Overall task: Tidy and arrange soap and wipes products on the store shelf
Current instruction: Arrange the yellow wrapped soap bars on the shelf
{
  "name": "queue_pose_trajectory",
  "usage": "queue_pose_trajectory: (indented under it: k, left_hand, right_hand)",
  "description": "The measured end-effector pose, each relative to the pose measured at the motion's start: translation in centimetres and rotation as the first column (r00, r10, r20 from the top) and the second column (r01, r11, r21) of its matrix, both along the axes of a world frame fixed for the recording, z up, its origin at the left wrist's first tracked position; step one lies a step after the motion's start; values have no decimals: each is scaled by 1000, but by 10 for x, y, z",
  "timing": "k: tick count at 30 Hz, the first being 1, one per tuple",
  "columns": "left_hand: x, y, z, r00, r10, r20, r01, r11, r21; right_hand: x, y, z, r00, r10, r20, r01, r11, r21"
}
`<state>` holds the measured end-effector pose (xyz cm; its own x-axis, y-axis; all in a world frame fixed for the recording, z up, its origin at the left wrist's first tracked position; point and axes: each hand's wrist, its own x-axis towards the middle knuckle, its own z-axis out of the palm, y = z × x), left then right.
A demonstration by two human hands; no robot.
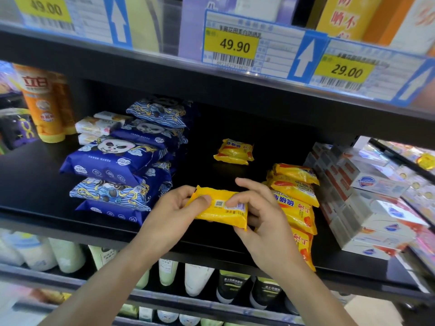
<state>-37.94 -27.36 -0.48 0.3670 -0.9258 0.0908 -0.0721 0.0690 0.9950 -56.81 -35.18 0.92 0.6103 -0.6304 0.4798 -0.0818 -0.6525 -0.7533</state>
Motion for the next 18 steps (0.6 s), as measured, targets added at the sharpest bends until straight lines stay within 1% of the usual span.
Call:
queue_pose_trajectory:
  k: [3,6,7,10,12,14,16,17,18]
  left_hand:
    - [1,1,-1,999,-28,-28,28,1000,-12]
    - [3,3,-2,996,-57,-64,54,997,-46]
    - [3,3,-2,996,-63,-66,59,997,-58]
    - [4,3,-4,996,-59,-71,53,995,-88]
    - [5,3,-5,997,-68,-43,64,994,-94]
    - [5,4,-5,997,-78,-25,75,992,-101]
    - [5,4,-6,997,-69,-29,66,992,-110]
    - [5,4,-6,997,-65,-32,61,991,-116]
    - [5,4,-6,997,-63,-32,59,991,-121]
  right_hand:
    - [-4,-1,1,996,-31,-78,26,998,-63]
    - [-10,-4,6,978,-93,-185,79,994,-81]
    - [-13,-4,9,974,-118,-192,103,991,-84]
    - [-17,2,17,978,-177,-109,174,984,-42]
    - [-16,5,22,971,-220,-97,219,975,-22]
    - [-13,4,27,964,-227,-139,238,969,71]
    - [-8,0,31,974,-164,-158,203,938,279]
    - [-6,-2,32,979,-133,-157,183,914,362]
    - [-4,-3,32,981,-112,-161,170,898,406]
